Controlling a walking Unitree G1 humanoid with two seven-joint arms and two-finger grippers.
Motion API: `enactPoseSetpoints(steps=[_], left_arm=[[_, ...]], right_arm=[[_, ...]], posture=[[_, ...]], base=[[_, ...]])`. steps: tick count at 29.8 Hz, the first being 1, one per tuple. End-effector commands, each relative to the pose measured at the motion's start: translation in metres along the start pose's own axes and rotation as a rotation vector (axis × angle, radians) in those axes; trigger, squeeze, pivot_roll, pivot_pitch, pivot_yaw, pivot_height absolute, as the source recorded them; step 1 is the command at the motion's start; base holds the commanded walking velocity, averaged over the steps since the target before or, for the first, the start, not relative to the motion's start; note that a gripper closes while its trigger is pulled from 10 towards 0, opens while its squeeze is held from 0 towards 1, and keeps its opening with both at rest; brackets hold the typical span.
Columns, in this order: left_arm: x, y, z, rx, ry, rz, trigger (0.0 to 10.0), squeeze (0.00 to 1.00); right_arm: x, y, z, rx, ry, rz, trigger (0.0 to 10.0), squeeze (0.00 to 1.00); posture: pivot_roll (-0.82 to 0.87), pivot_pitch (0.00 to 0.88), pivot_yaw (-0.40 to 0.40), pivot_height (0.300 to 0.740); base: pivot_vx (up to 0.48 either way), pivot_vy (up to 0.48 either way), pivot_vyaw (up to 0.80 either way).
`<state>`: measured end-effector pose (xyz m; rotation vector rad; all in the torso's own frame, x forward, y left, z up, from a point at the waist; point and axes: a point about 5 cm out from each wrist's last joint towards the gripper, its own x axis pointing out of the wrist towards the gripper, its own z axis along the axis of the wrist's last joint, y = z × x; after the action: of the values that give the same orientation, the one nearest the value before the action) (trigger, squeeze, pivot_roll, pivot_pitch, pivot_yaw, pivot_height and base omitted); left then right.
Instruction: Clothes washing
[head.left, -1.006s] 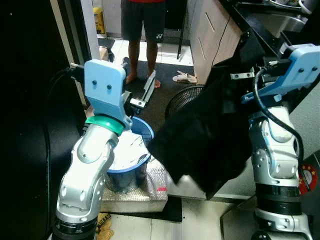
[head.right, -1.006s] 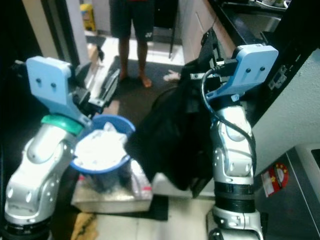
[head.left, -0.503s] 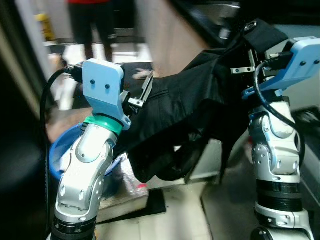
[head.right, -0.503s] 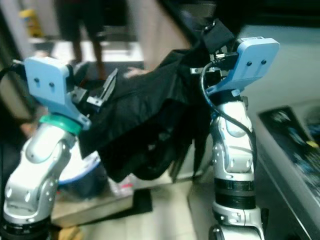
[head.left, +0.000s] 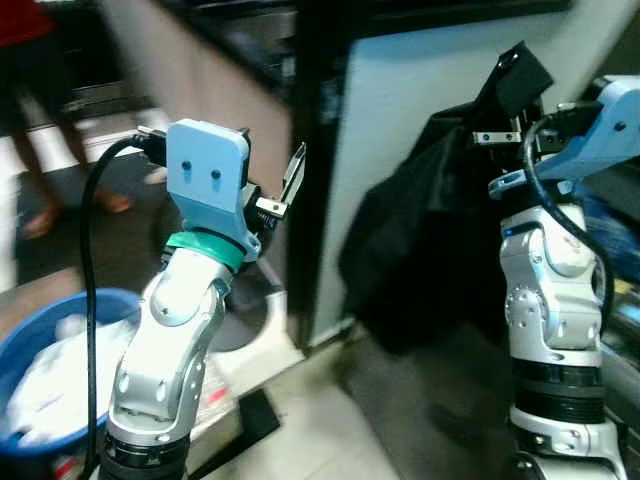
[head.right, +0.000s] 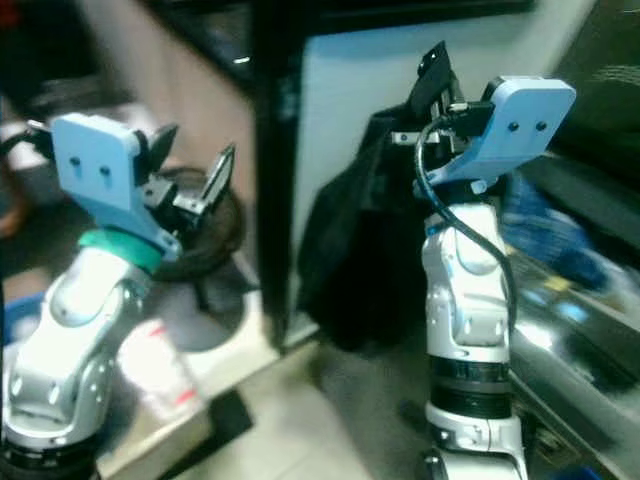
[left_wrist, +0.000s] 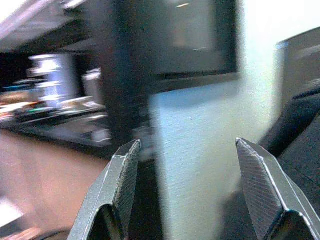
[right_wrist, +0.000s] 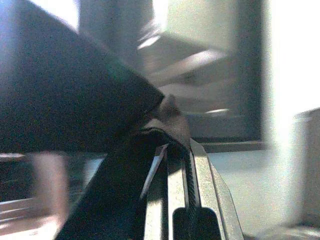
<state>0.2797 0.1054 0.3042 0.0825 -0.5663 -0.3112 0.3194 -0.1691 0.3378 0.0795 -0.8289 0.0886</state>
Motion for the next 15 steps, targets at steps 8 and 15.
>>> enactPoseSetpoints(steps=[8, 15], left_arm=[[0.0004, -0.0024, -0.0031, 0.001, 0.018, -0.01, 10.0, 0.0], [0.0006, -0.0026, -0.0031, 0.0, 0.018, -0.01, 10.0, 0.0]], right_arm=[[0.0024, -0.0047, 0.0042, 0.022, -0.019, -0.029, 10.0, 0.0], [0.0036, -0.0036, 0.0041, 0.032, -0.02, -0.024, 10.0, 0.0]], posture=[[0.06, 0.052, 0.0, 0.74], [0.06, 0.05, -0.001, 0.74]], base=[[0.0, 0.0, -0.8], [0.0, 0.0, -0.8]])
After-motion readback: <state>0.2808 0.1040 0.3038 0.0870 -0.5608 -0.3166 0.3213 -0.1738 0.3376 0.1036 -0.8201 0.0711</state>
